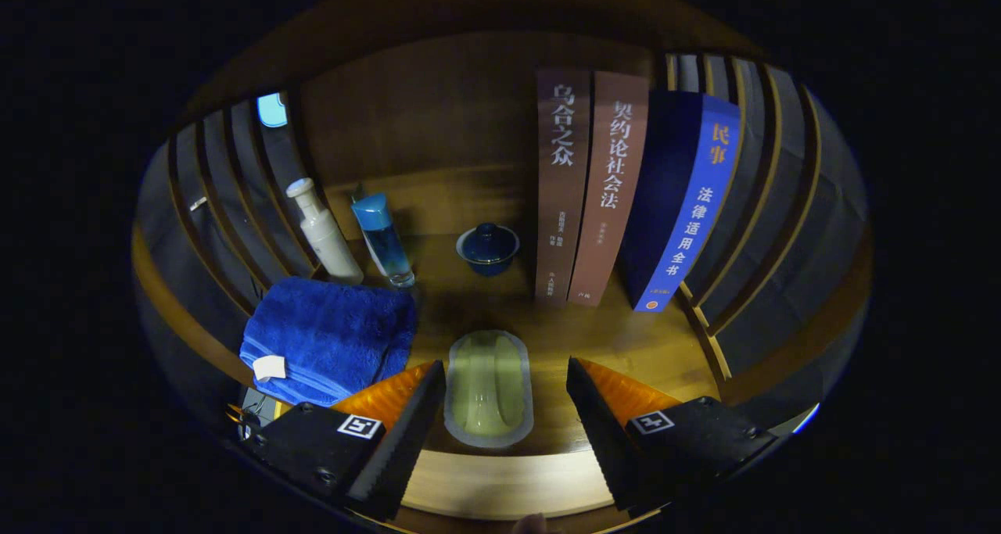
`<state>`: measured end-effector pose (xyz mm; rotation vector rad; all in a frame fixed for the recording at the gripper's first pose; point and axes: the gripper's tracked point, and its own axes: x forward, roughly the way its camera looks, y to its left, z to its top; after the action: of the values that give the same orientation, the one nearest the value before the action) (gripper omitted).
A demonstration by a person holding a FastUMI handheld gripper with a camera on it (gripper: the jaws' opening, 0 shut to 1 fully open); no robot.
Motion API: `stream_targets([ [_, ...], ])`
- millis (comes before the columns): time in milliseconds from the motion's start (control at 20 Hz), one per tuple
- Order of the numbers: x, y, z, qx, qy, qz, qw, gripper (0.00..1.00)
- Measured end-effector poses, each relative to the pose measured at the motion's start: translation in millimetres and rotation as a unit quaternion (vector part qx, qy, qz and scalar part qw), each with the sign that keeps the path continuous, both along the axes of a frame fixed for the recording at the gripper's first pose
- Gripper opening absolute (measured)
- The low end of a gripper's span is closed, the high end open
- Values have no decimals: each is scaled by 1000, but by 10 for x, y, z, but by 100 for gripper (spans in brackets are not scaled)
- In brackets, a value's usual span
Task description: Pull open the drawer, take out the items inside it, and place them on the countertop above the cabinet.
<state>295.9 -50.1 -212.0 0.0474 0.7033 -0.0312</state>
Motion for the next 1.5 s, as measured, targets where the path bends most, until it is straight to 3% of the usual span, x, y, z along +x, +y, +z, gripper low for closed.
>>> stream_targets([
  [300, -516, -36, 323, -25, -136, -6, 990, 99],
  [600, -1460, -64, 712, -30, -277, -8, 961, 99],
  [800, -2105, 22, 630, -41, -327, -6, 944, 99],
  [1050, -2685, 167, 223, -34, -350, -9, 936, 99],
  [1500, -2965, 396, -846, -50, -298, 11, 953, 99],
])
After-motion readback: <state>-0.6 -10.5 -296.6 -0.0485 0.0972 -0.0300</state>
